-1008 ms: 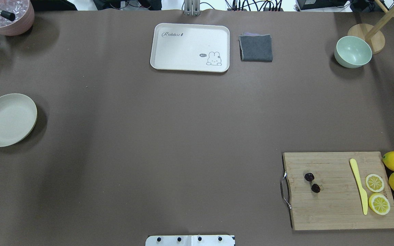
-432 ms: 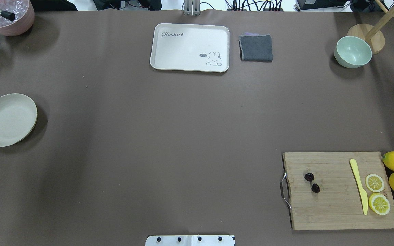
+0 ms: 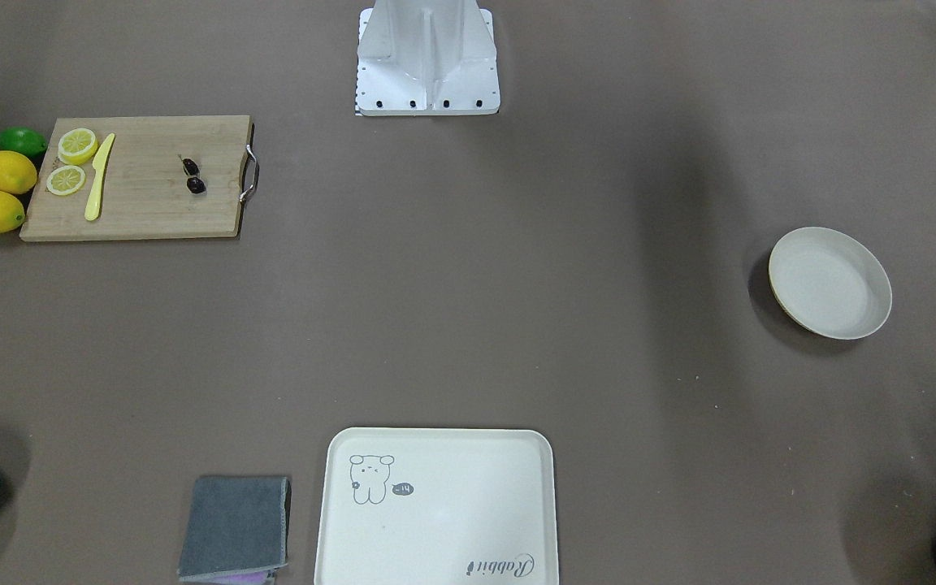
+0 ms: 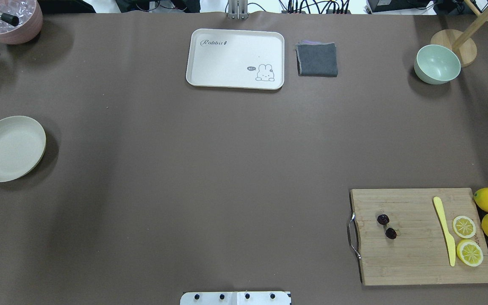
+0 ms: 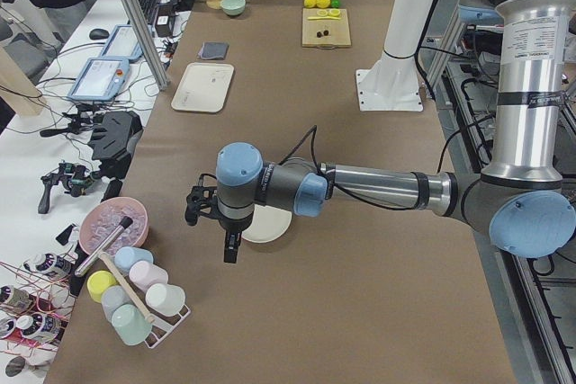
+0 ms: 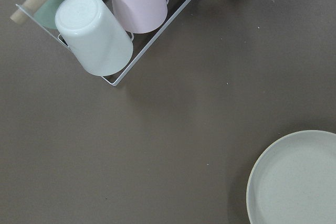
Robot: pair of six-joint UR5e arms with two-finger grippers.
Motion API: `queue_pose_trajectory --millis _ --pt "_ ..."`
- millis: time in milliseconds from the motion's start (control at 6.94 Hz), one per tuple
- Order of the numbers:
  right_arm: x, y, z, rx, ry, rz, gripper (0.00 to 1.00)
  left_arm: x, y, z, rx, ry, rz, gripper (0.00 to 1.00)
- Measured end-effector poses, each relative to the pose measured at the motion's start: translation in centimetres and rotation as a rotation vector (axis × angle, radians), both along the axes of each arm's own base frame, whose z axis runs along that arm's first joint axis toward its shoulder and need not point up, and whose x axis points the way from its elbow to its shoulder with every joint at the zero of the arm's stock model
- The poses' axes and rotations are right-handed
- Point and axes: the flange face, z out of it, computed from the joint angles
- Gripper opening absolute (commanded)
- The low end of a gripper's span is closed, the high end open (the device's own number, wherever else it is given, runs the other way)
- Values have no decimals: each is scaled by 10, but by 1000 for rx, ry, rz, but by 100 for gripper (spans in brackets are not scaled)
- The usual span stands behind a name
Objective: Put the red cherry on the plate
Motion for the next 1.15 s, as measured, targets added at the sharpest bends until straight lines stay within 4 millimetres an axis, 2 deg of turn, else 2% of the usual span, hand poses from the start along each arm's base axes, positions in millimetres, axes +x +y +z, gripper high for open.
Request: queue_pose_trajectory --millis 864,1152 --pt "0 -1 -2 3 1 1 100 0 1 -1 6 2 1 98" --pt "0 -2 -4 7 2 1 100 10 -7 -10 45 7 24 98"
